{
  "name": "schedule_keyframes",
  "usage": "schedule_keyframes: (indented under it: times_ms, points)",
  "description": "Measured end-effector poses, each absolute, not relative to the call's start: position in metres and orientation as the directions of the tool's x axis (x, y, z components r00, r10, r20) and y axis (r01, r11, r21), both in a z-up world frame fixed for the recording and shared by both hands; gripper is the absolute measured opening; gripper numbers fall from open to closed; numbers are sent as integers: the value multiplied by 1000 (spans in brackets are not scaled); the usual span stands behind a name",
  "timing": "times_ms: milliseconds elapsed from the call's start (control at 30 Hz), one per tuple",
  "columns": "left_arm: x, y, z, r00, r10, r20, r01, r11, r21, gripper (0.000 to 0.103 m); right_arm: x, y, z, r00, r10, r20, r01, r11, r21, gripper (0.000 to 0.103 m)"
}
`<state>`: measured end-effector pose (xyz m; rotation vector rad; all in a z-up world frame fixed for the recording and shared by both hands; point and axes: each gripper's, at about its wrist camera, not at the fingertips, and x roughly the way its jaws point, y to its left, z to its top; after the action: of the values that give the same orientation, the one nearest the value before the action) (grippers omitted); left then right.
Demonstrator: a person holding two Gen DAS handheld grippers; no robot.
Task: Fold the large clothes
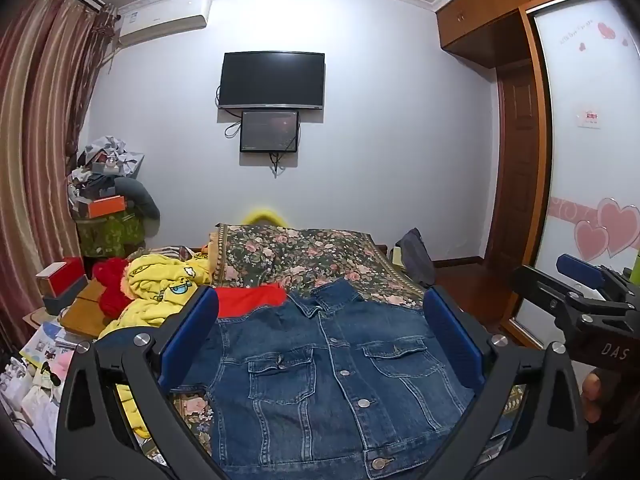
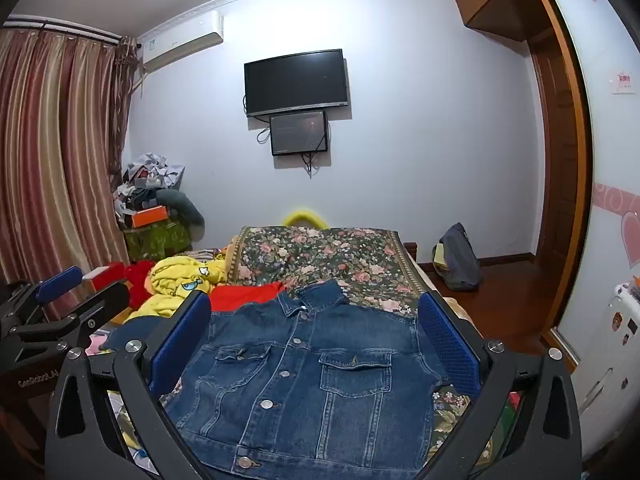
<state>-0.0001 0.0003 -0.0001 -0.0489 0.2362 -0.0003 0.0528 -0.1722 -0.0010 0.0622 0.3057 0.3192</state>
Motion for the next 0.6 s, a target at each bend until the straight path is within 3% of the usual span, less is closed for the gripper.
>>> schedule_keyframes:
  times_ms: [600]
  points:
    - [-6,9,1,971,1,-238,-11,999,-41,103,54,-171,-3,901,320,-292,-300,947,110,103]
